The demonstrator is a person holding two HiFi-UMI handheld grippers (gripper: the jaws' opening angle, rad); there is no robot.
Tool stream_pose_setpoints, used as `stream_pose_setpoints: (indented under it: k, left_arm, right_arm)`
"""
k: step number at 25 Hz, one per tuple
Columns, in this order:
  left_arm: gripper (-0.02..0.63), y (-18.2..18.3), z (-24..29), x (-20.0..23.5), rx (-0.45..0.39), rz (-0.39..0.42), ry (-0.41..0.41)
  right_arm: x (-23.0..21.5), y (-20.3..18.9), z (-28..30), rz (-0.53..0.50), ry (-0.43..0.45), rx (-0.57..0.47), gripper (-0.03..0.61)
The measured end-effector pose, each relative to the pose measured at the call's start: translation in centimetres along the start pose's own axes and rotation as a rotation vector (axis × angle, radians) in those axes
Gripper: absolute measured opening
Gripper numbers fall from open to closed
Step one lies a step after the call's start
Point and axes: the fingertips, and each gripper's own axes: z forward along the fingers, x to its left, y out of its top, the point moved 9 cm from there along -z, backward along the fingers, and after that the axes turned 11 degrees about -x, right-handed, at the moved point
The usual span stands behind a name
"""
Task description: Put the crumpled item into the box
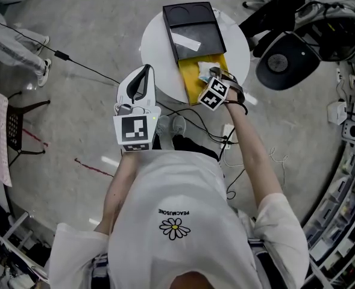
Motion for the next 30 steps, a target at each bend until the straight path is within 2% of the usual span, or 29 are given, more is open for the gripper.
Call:
stream_pose_setpoints:
  k: [4, 14, 20, 26, 30]
  left_arm:
    - [0.000, 0.1, 0.0, -0.2, -0.005, 0.002, -0.007]
    - [0.000, 0.2, -0.3, -0.5, -0.019, 0.006, -0.014]
    - [0.000, 0.4, 0.2, -0.5, -0.031, 0.008, -0.028]
    - [0.001, 1.2, 1.0, -1.1, -0.067, 0.011, -0.067]
    - [0.000, 1.7, 2.0, -1.6, -0.101, 0.016, -0.098]
  right_arm:
    - [-0.4, -0.2, -0.2, 0.063, 0.011, -0.008, 0.215]
    - [-0.6, -0.5, -1.0, 0.131, 0.087, -0.025, 0.341]
    - [-2.2, 0.0, -1.9, 0.139, 0.070, -0.052, 0.347]
    - [-4.8, 1.5, -4.9, 0.146, 0.074, -0.123, 0.367]
    - [-7.5, 2.9, -7.3, 0.160, -0.013, -0.190, 0.367]
